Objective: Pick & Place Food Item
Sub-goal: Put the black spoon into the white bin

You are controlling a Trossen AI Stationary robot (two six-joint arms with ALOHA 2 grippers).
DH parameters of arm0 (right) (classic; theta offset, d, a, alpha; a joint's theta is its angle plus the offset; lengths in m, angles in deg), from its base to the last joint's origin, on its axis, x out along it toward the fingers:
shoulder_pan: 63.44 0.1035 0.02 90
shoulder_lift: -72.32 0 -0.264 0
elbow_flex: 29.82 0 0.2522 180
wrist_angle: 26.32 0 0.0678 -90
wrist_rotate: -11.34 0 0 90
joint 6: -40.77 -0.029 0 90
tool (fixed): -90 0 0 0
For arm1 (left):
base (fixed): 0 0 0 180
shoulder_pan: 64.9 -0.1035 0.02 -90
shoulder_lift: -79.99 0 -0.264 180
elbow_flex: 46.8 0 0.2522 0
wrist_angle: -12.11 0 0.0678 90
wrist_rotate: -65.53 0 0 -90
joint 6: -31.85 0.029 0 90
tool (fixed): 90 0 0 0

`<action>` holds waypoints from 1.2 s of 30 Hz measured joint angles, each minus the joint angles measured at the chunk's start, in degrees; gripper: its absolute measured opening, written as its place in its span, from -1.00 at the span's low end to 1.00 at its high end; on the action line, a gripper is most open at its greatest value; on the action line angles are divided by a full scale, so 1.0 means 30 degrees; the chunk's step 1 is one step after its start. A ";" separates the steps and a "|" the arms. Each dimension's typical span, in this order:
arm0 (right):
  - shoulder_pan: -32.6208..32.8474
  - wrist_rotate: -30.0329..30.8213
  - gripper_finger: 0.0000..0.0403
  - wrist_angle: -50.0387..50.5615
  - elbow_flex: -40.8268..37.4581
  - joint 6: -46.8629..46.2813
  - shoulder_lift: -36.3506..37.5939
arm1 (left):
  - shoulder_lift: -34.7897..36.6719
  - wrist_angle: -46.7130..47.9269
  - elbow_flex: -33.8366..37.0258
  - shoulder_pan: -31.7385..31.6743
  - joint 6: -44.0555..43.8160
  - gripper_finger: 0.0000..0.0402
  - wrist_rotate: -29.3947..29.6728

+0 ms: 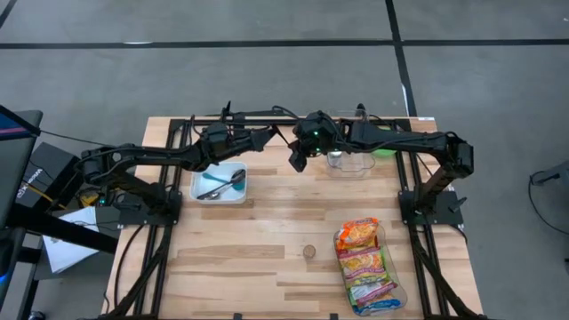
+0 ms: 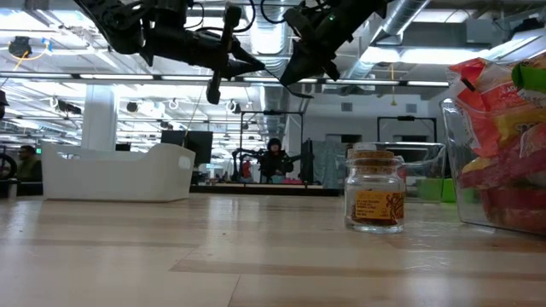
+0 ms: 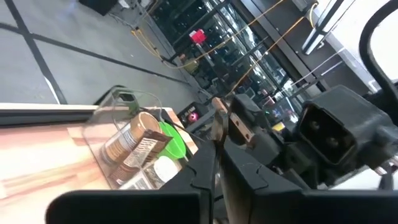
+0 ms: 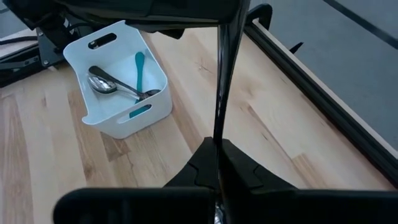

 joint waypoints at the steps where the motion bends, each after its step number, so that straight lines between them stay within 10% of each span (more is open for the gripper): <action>1: 0.0000 -0.0001 -1.00 -0.0052 0.0000 -0.0013 0.0000 | 0.0000 0.0000 0.0006 0.0000 0.0000 -0.95 0.0164; 16: 0.0084 0.0020 -0.94 -0.1405 -0.0036 0.0404 -0.0012 | 0.0058 -0.0443 0.0013 -0.0130 -0.0031 -0.99 0.0694; 36: 0.0098 -0.0060 -0.10 -0.1862 -0.0015 -0.0134 -0.0015 | 0.0022 -0.0576 -0.0002 -0.0219 0.0437 -1.00 0.0729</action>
